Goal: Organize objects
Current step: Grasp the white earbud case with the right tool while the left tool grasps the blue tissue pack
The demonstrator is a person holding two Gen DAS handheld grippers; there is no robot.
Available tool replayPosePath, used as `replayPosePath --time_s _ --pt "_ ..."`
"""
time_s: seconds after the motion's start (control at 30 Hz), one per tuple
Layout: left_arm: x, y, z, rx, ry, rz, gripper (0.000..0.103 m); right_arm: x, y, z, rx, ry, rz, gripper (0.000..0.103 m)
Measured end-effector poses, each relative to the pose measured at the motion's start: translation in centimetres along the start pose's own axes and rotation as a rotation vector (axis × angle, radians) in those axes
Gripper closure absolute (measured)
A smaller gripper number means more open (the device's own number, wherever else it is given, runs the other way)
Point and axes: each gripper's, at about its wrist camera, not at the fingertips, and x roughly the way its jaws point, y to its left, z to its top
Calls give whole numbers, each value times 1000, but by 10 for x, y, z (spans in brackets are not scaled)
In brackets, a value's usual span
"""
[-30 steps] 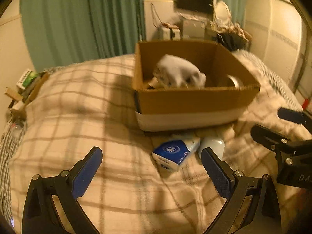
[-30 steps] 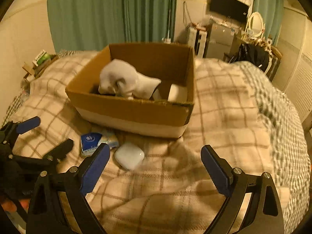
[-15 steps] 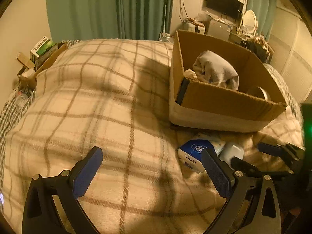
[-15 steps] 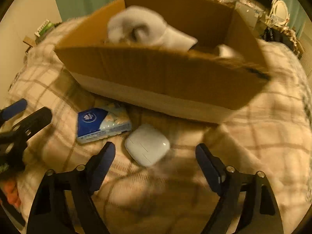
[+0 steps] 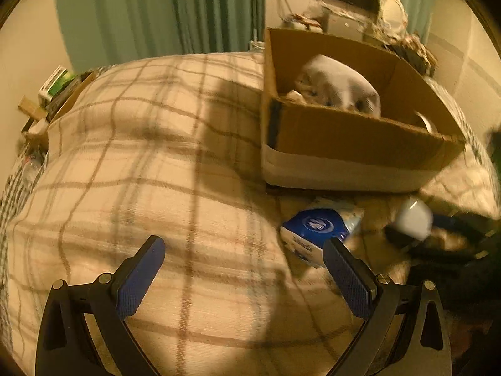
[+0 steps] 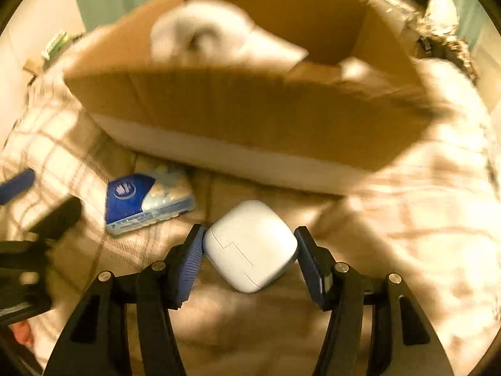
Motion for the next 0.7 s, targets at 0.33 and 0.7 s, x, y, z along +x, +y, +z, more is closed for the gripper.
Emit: replayPosePath --time_s 0.33,0.7 --pt "26 -66 5 224 35 -30 0 -49 -31 -11 34 -74 -27 45" --pt "52 -65 7 204 108 -54 44 -33 -27 -8 50 -36 -11 45"
